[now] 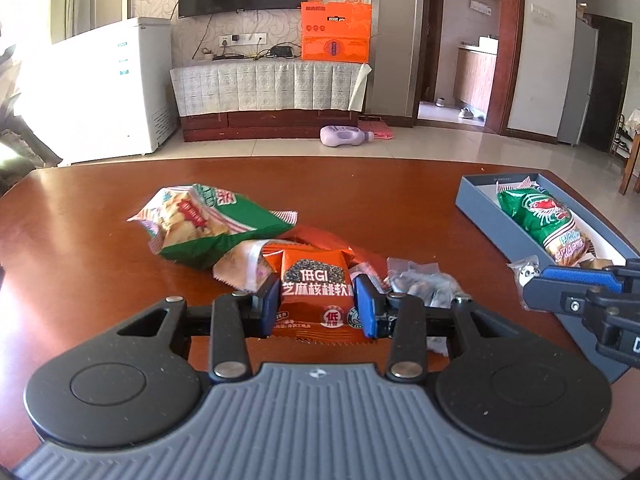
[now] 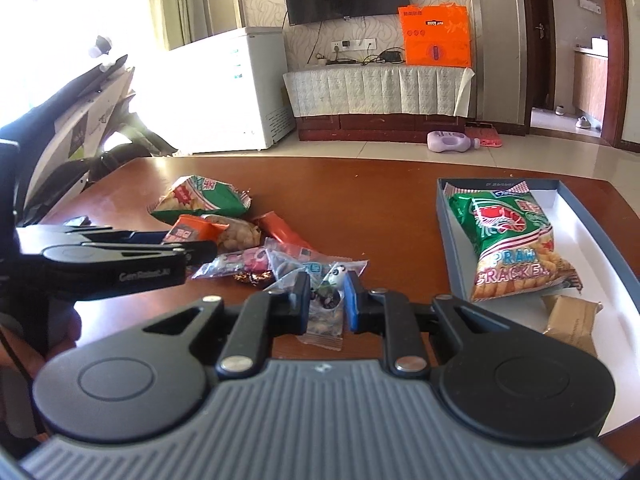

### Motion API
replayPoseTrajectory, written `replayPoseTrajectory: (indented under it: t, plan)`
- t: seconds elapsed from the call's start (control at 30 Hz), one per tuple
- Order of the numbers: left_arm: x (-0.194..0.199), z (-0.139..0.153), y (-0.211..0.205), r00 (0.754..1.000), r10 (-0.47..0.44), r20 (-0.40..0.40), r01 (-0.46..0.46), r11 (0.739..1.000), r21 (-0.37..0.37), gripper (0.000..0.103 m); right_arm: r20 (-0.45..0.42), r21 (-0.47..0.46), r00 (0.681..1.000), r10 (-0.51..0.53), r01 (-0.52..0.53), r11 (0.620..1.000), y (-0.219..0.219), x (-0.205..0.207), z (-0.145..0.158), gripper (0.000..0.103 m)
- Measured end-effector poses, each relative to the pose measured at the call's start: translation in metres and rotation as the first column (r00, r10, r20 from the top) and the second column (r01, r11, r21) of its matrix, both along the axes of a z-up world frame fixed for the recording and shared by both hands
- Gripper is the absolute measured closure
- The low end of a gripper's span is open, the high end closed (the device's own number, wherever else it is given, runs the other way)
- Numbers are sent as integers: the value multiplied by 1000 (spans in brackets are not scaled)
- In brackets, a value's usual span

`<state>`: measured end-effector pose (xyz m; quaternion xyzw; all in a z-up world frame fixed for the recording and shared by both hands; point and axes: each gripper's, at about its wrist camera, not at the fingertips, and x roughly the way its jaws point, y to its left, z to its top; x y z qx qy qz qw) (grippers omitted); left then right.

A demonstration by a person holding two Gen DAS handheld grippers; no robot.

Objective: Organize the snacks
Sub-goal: 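Carry the orange packet in the left tool and the candy bag in the right tool to the box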

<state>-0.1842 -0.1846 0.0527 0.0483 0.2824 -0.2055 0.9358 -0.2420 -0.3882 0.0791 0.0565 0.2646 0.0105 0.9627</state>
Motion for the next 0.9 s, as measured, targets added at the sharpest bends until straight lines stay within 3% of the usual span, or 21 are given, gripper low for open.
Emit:
replayPoseTrajectory:
  t: [0.9]
  plan:
    - [-13, 11, -80, 988, -147, 38, 148, 989, -13, 58, 60, -14, 996, -64, 64, 998, -39, -36, 15, 82]
